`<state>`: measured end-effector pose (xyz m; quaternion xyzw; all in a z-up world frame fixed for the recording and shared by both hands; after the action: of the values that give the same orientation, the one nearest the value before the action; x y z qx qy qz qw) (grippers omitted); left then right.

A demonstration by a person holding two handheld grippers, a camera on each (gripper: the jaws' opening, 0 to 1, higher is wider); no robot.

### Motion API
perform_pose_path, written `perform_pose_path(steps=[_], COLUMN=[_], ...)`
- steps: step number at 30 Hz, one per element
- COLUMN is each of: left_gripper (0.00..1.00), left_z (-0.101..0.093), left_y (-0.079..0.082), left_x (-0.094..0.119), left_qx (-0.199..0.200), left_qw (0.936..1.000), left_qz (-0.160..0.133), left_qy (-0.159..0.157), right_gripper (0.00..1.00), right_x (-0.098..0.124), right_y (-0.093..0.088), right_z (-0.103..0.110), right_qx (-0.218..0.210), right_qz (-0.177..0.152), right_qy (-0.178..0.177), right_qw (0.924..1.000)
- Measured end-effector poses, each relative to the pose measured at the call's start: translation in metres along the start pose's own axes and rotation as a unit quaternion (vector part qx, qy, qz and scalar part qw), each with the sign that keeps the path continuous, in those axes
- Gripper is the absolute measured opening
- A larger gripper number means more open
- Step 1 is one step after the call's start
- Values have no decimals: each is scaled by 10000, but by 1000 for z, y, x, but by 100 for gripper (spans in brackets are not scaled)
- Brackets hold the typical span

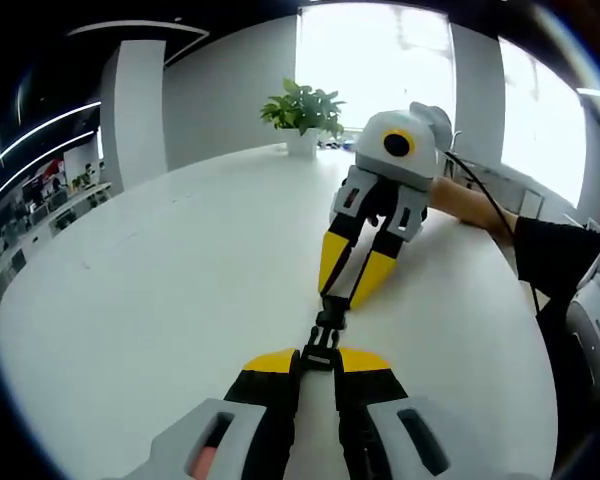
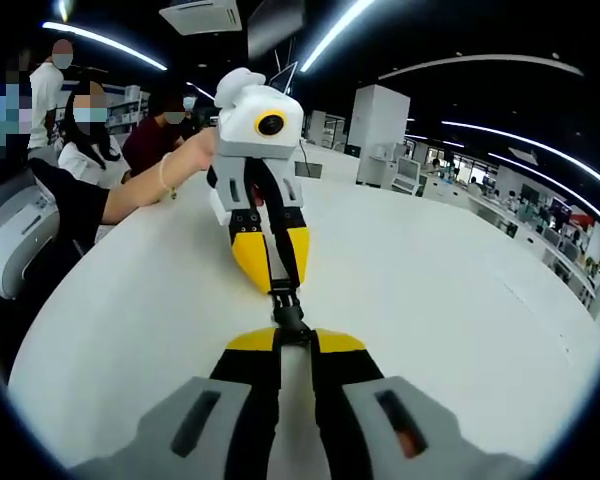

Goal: Snap the two parts of the plastic buckle together until the buckle closes and remains connected.

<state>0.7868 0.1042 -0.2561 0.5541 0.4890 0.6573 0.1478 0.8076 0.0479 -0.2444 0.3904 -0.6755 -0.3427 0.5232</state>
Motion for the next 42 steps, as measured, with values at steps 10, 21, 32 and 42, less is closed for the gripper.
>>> perform_pose_path(steps=[10,21,32,42], left_gripper=[13,13,13,13], left_z=[0,-3,-3,2], left_y=[0,0,0,10], left_x=[0,-1,-1,5], left_qx=[-7,-126,-71,148], left_qw=[10000,9999,10000,9996], left_qz=[-1,11,11,-238], left_qy=[-5,-34,1,10], right_gripper=[11,11,11,11], right_x=[2,2,3,4], right_y=[1,-1,1,-2], right_z=[-2,-1,0,-2], right_qx=[-37,-87,-70,-141], right_qz=[48,123,138,149], right_qy=[-46,-63,-67,-137], right_qw=[10000,9999,9999,9997])
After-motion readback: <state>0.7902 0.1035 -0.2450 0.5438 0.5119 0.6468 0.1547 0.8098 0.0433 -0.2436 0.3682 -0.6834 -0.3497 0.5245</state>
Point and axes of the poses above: the point that each gripper's makers call its tool centre point, and the gripper's own axes: x roughly backward along the fingers, z roughly to its left, y roughly out of its top, the point moved 1 cm from there along x, roughly backward along the fingers, and after that the axes turned 2 degrees about x, right-handed, at the moved point
